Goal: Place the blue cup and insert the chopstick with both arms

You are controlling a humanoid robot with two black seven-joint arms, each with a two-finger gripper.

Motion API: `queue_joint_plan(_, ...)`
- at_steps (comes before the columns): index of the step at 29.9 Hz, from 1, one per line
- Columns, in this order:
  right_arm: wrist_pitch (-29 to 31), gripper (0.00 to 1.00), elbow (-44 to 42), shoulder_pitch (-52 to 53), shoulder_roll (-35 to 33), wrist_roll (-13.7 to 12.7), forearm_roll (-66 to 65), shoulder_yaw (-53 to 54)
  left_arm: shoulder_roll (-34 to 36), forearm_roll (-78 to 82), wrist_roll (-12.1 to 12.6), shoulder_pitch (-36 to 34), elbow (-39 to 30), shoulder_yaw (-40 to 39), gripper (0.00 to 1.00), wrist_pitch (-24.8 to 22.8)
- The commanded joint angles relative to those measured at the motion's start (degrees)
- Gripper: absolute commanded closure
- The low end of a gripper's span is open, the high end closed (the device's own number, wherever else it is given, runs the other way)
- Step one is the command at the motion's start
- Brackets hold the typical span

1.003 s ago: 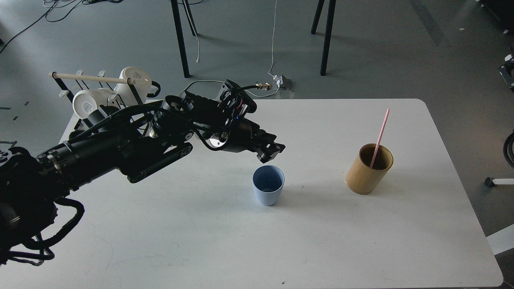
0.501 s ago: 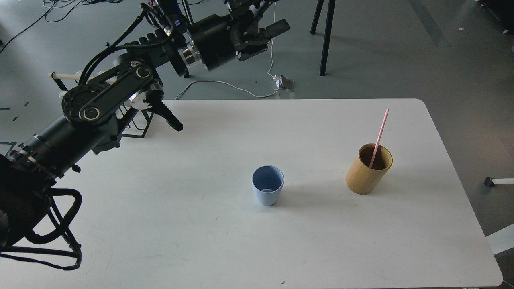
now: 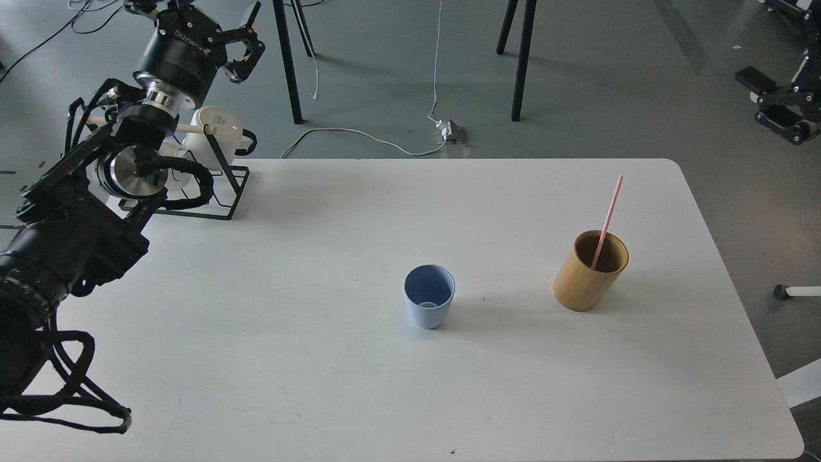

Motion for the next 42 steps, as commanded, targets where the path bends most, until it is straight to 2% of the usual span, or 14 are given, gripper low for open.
queue_joint_plan(1, -0.4, 0.01, 1.1, -0.4, 0.4, -0.3, -11.6, -0.3, 0.6, -2.0, 0.0, 0.1, 4.9, 0.0, 0.01, 0.0)
queue_joint_plan(7, -0.7, 0.01, 0.8, 0.3, 1.1, -0.3, -27.3, -8.7, 0.6, -2.2, 0.0, 0.6, 9.1, 0.5, 0.0, 0.0)
queue_joint_plan(12, -5.1, 0.01, -1.1, 0.3, 6.0, 0.4, -39.8, -15.1, -0.4, -2.2, 0.4, 0.3, 13.3, 0.7, 0.01, 0.0)
queue_joint_plan(17, -6.4, 0.03, -6.4, 2.0, 11.5, 0.4, -43.8, -20.1, -0.8, -2.2, 0.4, -0.2, 13.4, 0.7, 0.01, 0.0)
queue_joint_plan(20, -6.4, 0.11, -10.1, 4.1, 13.8, 0.5, -46.0, -23.8, -1.9, -2.3, 0.4, -0.4, 13.5, 0.6, 0.01, 0.0)
queue_joint_plan(28, -6.4, 0.4, -17.9, 9.3, 20.6, 0.4, -47.0, -31.3, -2.0, -2.3, 0.4, -0.8, 13.5, 0.7, 0.01, 0.0)
queue_joint_plan(31, -6.4, 0.55, -18.2, 10.3, 21.0, 0.3, -47.0, -33.3, -2.2, -2.2, 0.4, -0.6, 13.5, 0.8, 0.01, 0.0)
queue_joint_plan(34, -6.3, 0.59, -18.8, 10.5, 21.1, 0.1, -47.0, -33.6, -2.2, -2.2, 0.4, -0.6, 13.5, 0.8, 0.01, 0.0)
queue_joint_plan(39, -6.2, 0.79, -18.8, 10.4, 21.0, -0.1, -47.0, -33.7, -2.3, -2.2, 0.4, -0.7, 13.4, 0.8, 0.01, 0.0)
queue_joint_plan(42, -6.1, 0.86, -18.7, 10.4, 21.0, -0.1, -47.0, -33.7, -2.2, -2.2, 0.4, -0.8, 13.4, 0.8, 0.01, 0.0)
